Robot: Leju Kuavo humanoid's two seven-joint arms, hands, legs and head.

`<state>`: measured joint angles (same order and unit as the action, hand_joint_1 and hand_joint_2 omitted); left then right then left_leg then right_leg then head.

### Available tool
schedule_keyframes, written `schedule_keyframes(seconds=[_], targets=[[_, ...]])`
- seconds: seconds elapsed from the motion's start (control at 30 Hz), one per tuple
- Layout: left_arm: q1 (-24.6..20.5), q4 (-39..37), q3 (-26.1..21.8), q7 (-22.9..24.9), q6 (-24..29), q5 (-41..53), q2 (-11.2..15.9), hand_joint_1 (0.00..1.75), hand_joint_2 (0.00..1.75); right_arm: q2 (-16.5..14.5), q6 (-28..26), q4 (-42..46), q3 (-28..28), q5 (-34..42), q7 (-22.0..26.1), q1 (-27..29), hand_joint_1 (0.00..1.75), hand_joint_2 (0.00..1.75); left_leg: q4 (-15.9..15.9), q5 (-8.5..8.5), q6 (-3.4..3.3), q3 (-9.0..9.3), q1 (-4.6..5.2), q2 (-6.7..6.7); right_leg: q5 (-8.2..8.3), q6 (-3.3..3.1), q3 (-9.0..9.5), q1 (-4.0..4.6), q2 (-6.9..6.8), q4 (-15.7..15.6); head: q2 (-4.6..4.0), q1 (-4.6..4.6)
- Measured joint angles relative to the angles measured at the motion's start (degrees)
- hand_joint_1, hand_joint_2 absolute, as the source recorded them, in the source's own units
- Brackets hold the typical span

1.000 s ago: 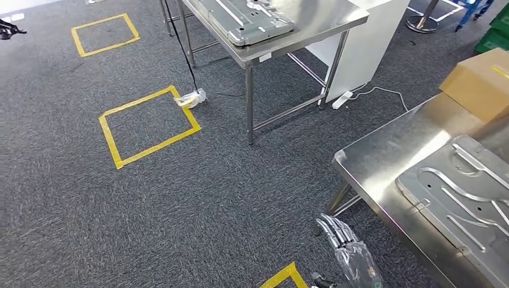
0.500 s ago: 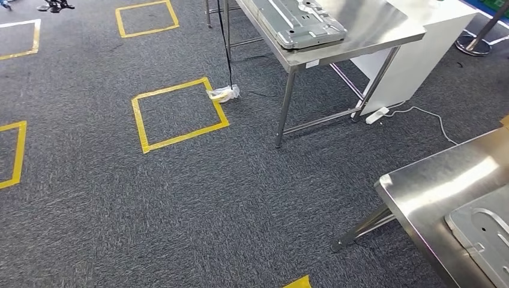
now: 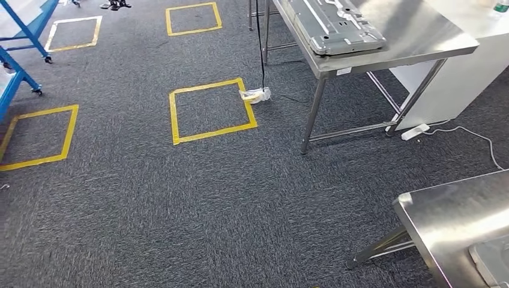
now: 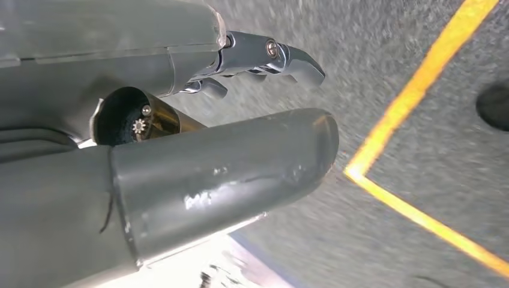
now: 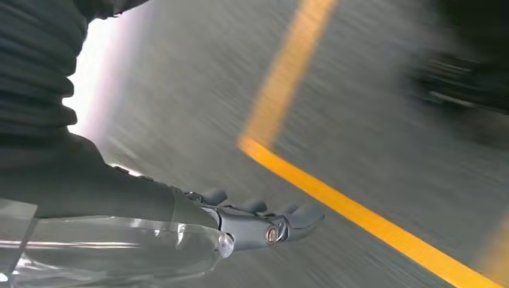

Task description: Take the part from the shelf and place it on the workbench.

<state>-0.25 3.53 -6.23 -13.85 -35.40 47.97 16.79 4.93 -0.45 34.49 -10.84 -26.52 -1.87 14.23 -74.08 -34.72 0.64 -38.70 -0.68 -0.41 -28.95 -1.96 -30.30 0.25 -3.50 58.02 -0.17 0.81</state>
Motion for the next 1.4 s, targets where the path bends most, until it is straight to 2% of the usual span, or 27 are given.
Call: schedule_keyframes(seconds=[0.07,0.13,0.2,0.27,0.33,0.4,0.43,0.47,0.5,0.53,0.57,0.63,0.7,0.77,0.8,0.87,0.93,0.97,1.0,1.03,1.07,1.13,1.2,1.27,1.3,1.33,1.4], targets=[[-2.2,3.64,0.98,3.64,-4.43,-0.71,1.08,0.0,0.0,-1.62,-1.39,-6.26,-1.5,-1.5,5.35,-4.98,0.0,1.75,6.15,3.62,-0.01,3.63,0.0,1.16,-0.1,0.09,0.12,0.04,-1.36,0.28,0.0,0.01],[-3.88,7.19,2.36,6.47,-6.67,-2.67,1.81,0.0,0.0,-3.0,-1.37,-10.97,-3.02,-2.88,5.72,-8.63,0.0,1.75,13.09,6.05,-0.58,7.24,0.36,3.41,-0.39,0.44,0.29,0.33,-2.6,0.65,0.0,0.03],[-4.78,10.22,3.97,8.58,-7.65,-4.78,2.15,0.0,0.0,-3.66,-0.51,-14.53,-4.37,-3.59,4.29,-10.84,0.0,1.75,15.2,6.35,-1.36,7.86,0.7,3.91,-0.58,0.87,0.45,0.57,-3.78,0.76,0.0,0.05],[-5.0,12.3,5.7,10.14,-8.1,-6.91,2.34,0.0,0.0,-3.77,0.91,-16.85,-5.05,-3.53,2.31,-12.07,0.0,1.75,15.56,6.78,-2.05,7.68,0.51,2.48,-0.76,1.34,0.62,0.51,-4.37,0.78,0.0,0.07],[-5.21,14.08,7.79,11.3,-8.17,-9.42,2.55,0.0,0.0,-3.79,2.22,-18.58,-5.25,-3.24,0.45,-12.58,0.0,1.75,16.07,7.27,-2.74,7.79,0.21,1.33,-2.49,1.94,-0.3,0.24,-1.66,3.03,0.0,0.07],[-5.82,15.65,10.27,12.01,-8.02,-11.87,2.69,0.0,0.0,-3.77,3.02,-20.07,-5.3,-2.86,-0.71,-12.61,0.0,1.75,16.23,7.52,-3.11,7.66,0.14,0.14,-6.0,2.32,-3.53,-0.14,2.05,9.57,0.0,0.07],[-6.13,16.29,11.54,12.24,-7.9,-12.87,2.73,0.0,0.0,-3.77,3.22,-20.66,-5.33,-2.68,-1.0,-12.63,0.0,1.75,16.2,7.56,-3.16,7.53,0.17,-0.55,-7.47,2.38,-5.58,-0.24,2.87,13.44,0.0,0.08],[-6.35,16.78,12.69,12.39,-7.8,-13.72,2.76,0.0,0.0,-3.77,3.34,-21.17,-5.37,-2.52,-1.14,-12.7,0.0,1.75,16.15,7.55,-3.17,7.48,0.21,-1.27,-8.0,2.4,-7.15,-0.3,3.19,16.14,0.0,0.08],[-6.44,17.21,13.79,12.55,-7.64,-14.56,2.79,0.0,0.0,-3.77,3.37,-21.52,-5.41,-2.44,-1.14,-12.79,0.0,1.75,16.09,7.53,-3.15,7.5,0.25,-2.01,-7.36,2.36,-7.87,-0.3,3.36,16.9,0.0,0.09],[-6.49,17.61,14.85,12.76,-7.4,-15.44,2.83,0.0,0.0,-3.77,3.36,-21.75,-5.45,-2.37,-1.11,-12.89,0.0,1.75,16.03,7.49,-3.11,7.6,0.27,-2.77,-5.48,2.22,-7.45,-0.3,3.59,15.21,0.0,0.09],[-6.53,17.96,15.81,12.96,-7.19,-16.2,2.87,0.0,0.0,-3.77,3.34,-21.93,-5.47,-2.34,-1.08,-12.96,0.0,1.75,15.97,7.42,-3.04,7.74,0.26,-3.53,-2.91,2.02,-6.13,-0.3,4.17,11.66,0.0,0.09],[-6.73,18.63,17.61,13.23,-6.88,-17.34,2.89,0.0,0.0,-3.77,3.29,-22.4,-5.48,-2.33,-1.06,-12.97,0.0,1.75,15.82,7.23,-2.73,7.68,0.25,-4.97,0.82,1.54,-3.16,-0.35,6.87,4.15,0.0,0.08],[-6.88,19.2,19.21,13.36,-6.8,-18.53,2.97,0.0,0.0,-3.77,3.25,-22.8,-5.53,-2.32,-0.82,-13.18,0.0,1.75,15.82,7.27,-2.11,7.26,-0.01,-6.23,1.39,1.28,-2.04,-0.25,8.34,1.18,0.0,0.09],[-6.75,19.74,20.99,13.66,-6.67,-20.48,3.25,0.0,0.0,-3.81,3.17,-22.9,-5.64,-2.43,-0.06,-13.68,0.0,1.75,16.16,7.51,-1.34,7.02,-0.27,-7.43,1.49,0.96,-1.66,-0.22,7.12,0.45,0.0,0.1],[-6.6,19.99,21.88,13.83,-6.54,-21.56,3.43,0.0,0.0,-3.86,3.11,-22.9,-5.72,-2.55,0.42,-13.88,0.0,1.75,16.02,7.34,-1.08,6.94,-0.26,-7.05,1.66,0.69,-1.25,-0.31,6.4,-0.14,0.0,0.09],[-6.55,20.53,23.65,14.19,-6.15,-23.23,3.88,0.0,0.0,-3.96,2.97,-22.95,-5.98,-2.81,1.17,-13.98,0.0,1.75,12.93,5.34,-0.72,5.54,-0.05,-4.15,2.04,0.16,-0.42,-0.52,4.76,-1.33,0.0,0.02],[-6.59,21.07,25.02,14.36,-5.87,-24.17,4.12,0.0,0.0,-3.99,2.87,-23.09,-6.19,-2.92,1.49,-13.9,0.0,1.75,5.74,1.82,-0.37,1.85,-0.1,-1.08,1.97,-0.21,-0.17,-0.3,3.04,-1.59,0.0,-0.03],[-6.52,21.27,25.59,14.36,-5.82,-24.39,4.16,0.0,0.0,-3.99,2.83,-23.18,-6.27,-2.95,1.55,-13.9,0.0,1.75,2.43,0.71,-0.14,0.06,-0.22,-0.5,1.86,-0.28,-0.14,-0.21,2.2,-1.54,0.0,-0.02],[-6.36,21.41,26.12,14.38,-5.82,-24.51,4.19,0.0,0.0,-3.99,2.81,-23.24,-6.35,-2.99,1.62,-13.94,0.0,1.75,0.71,0.64,0.06,-0.97,-0.37,-0.19,1.7,-0.3,-0.1,-0.15,1.4,-1.47,0.0,-0.02],[-6.18,21.5,26.54,14.4,-5.82,-24.59,4.24,0.0,0.0,-3.99,2.79,-23.28,-6.42,-3.05,1.68,-14.0,0.0,1.75,1.17,1.66,0.21,-0.87,-0.5,0.04,1.53,-0.23,-0.03,-0.14,0.69,-1.36,0.0,-0.02],[-6.06,21.58,26.92,14.41,-5.82,-24.7,4.34,0.0,0.0,-3.99,2.73,-23.3,-6.5,-3.12,1.79,-14.06,0.0,1.75,3.91,3.61,0.3,0.42,-0.59,0.48,1.28,-0.07,0.09,-0.17,-0.01,-1.19,0.0,-0.03],[-6.01,21.79,27.53,14.43,-5.72,-25.2,4.58,0.0,0.0,-3.98,2.55,-23.31,-6.6,-3.29,1.98,-14.12,0.0,1.75,11.61,7.14,0.22,4.21,-0.46,2.58,0.62,0.45,0.35,-0.1,-1.32,-0.64,0.0,-0.03],[-5.96,22.14,28.2,14.5,-5.52,-26.05,4.84,0.0,0.0,-3.97,2.36,-23.35,-6.64,-3.39,2.12,-14.21,0.0,1.75,15.52,8.24,-0.44,6.03,-0.11,3.68,0.1,1.0,0.47,0.14,-2.38,-0.22,0.0,0.01],[-5.71,22.35,28.84,14.66,-5.33,-26.83,5.13,0.0,0.0,-3.97,2.25,-23.37,-6.67,-3.42,2.22,-14.5,0.0,1.75,15.71,8.28,-1.22,5.86,0.07,2.64,-0.1,1.44,0.58,0.25,-3.25,-0.15,0.0,0.04],[-5.54,22.39,29.14,14.77,-5.25,-27.17,5.29,0.0,0.0,-3.96,2.22,-23.37,-6.69,-3.43,2.26,-14.65,0.0,1.75,15.85,8.42,-1.54,5.84,0.02,2.13,-0.38,1.73,0.62,0.1,-3.04,0.1,0.0,0.04],[-5.43,22.48,29.42,14.86,-5.14,-27.55,5.44,0.0,0.0,-3.96,2.21,-23.38,-6.69,-3.43,2.33,-14.72,0.0,1.75,16.01,8.57,-1.9,5.84,-0.05,1.62,-1.14,2.03,0.3,-0.05,-2.03,1.0,0.0,0.04],[-5.42,22.78,30.04,14.99,-4.93,-28.36,5.71,0.0,0.0,-3.95,2.2,-23.45,-6.7,-3.43,2.44,-14.61,0.0,1.75,16.24,8.87,-2.52,5.82,-0.18,0.55,-4.45,2.48,-2.08,-0.39,1.23,6.35,0.0,0.05]])
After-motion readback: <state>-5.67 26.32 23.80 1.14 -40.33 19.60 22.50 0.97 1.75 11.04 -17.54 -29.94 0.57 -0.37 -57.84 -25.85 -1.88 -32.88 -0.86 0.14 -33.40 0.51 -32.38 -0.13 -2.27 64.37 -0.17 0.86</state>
